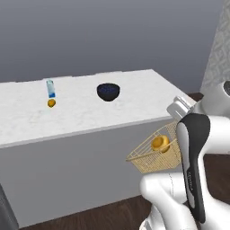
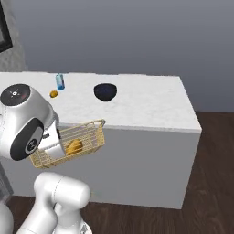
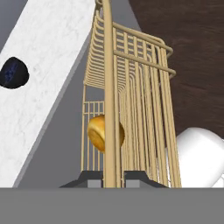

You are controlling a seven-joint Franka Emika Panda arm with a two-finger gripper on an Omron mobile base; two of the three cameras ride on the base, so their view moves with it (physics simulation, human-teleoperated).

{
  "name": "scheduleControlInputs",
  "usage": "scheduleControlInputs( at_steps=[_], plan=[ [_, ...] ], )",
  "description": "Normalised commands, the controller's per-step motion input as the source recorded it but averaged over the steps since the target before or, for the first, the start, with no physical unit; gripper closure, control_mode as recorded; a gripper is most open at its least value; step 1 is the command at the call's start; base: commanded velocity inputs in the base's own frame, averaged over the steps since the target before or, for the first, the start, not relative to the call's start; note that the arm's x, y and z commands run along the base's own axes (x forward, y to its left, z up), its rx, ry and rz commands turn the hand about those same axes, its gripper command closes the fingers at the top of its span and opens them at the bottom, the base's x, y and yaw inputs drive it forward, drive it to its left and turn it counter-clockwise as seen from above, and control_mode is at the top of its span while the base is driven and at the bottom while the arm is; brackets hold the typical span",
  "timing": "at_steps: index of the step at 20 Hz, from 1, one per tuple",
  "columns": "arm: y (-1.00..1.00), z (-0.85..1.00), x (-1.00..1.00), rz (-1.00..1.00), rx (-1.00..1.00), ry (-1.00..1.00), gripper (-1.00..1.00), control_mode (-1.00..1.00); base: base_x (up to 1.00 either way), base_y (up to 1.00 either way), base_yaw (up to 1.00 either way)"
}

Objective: Open the cabinet, pick up the bread from the cabinet and place it in the basket. Then move the basket to the dining counter.

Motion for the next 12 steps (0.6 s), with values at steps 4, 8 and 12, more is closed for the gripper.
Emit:
scheduleControlInputs(
  at_steps=[4,8,12],
  plan=[
    [0.0,0.0,0.0,0.0,0.0,0.0,1.0,1.0,0.46,-0.78,-0.09],
    [0.0,0.0,0.0,0.0,0.0,0.0,1.0,1.0,0.48,-0.83,0.15],
    [0.0,0.0,0.0,0.0,0.0,0.0,1.0,1.0,0.25,-0.88,0.17]
  ],
)
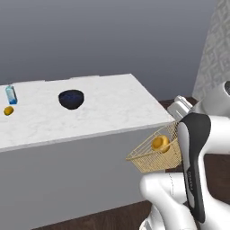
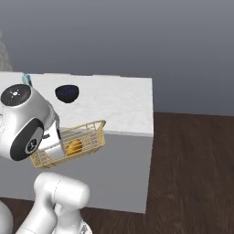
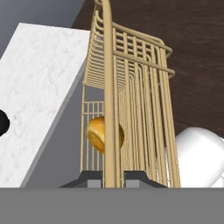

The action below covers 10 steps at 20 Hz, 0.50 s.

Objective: Open the cabinet, pick up the bread from the cabinet and place it in the basket. Then move the basket to the dining counter.

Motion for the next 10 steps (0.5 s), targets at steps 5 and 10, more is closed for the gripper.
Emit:
scheduleControlInputs(
  at_steps=[5,10],
  plan=[
    [0.0,0.0,0.0,0.0,0.0,0.0,1.0,1.0,0.25,-0.8,0.2],
    [0.0,0.0,0.0,0.0,0.0,0.0,1.0,1.0,0.29,-0.25,0.08]
  ],
)
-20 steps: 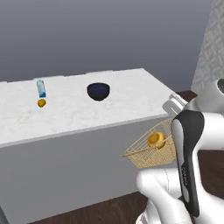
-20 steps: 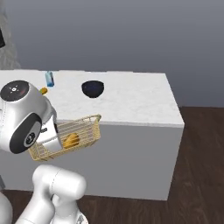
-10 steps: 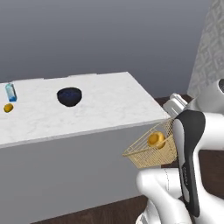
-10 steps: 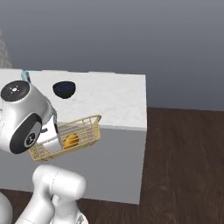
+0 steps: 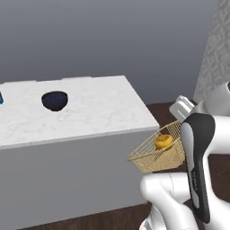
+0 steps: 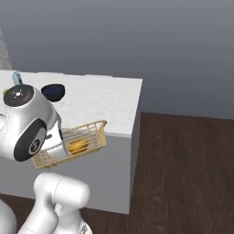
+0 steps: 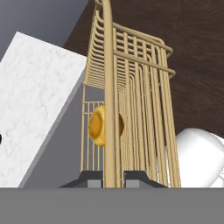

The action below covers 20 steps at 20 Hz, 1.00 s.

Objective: Open the cabinet, pick up the bread from the cabinet and place it in the basket. Then move the basket to the dining counter.

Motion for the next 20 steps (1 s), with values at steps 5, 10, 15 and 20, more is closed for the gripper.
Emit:
scheduleControlInputs(
  at_steps=[5,10,15,20],
  plan=[
    [0.0,0.0,0.0,0.0,0.0,0.0,1.0,1.0,0.61,0.0,0.0],
    [0.0,0.0,0.0,0.0,0.0,0.0,1.0,1.0,0.66,0.01,0.0],
    [0.0,0.0,0.0,0.0,0.0,0.0,1.0,1.0,0.6,0.05,0.0],
    [0.0,0.0,0.0,0.0,0.0,0.0,1.0,1.0,0.53,0.17,0.0]
  ],
)
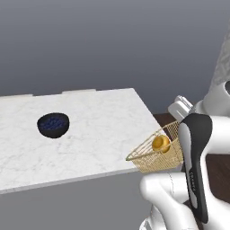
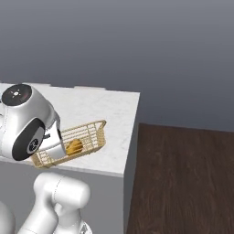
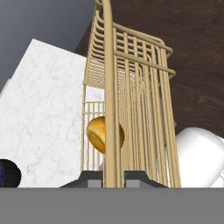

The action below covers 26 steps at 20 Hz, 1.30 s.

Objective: Open the cabinet, pick up the bread from the cabinet and place it in the basket. Then move the basket to the dining counter.

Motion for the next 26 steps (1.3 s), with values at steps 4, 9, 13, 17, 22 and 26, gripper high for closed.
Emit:
scheduleControlInputs(
  at_steps=[4,9,13,17,22,26],
  plan=[
    [0.0,0.0,0.0,0.0,0.0,0.0,1.0,1.0,0.36,0.17,0.0],
    [0.0,0.0,0.0,0.0,0.0,0.0,1.0,1.0,0.31,0.1,0.0],
    [0.0,0.0,0.25,0.01,0.0,-0.02,1.0,-1.0,0.0,0.0,0.0],
    [0.01,-0.2,0.41,0.07,0.03,-0.03,1.0,-1.0,0.0,0.0,0.0],
    [0.07,-0.36,0.94,0.12,0.18,-0.09,1.0,-1.0,0.0,0.0,0.0],
    [-0.02,-0.35,0.92,0.26,0.14,0.11,1.0,-1.0,0.0,0.0,0.0]
  ],
)
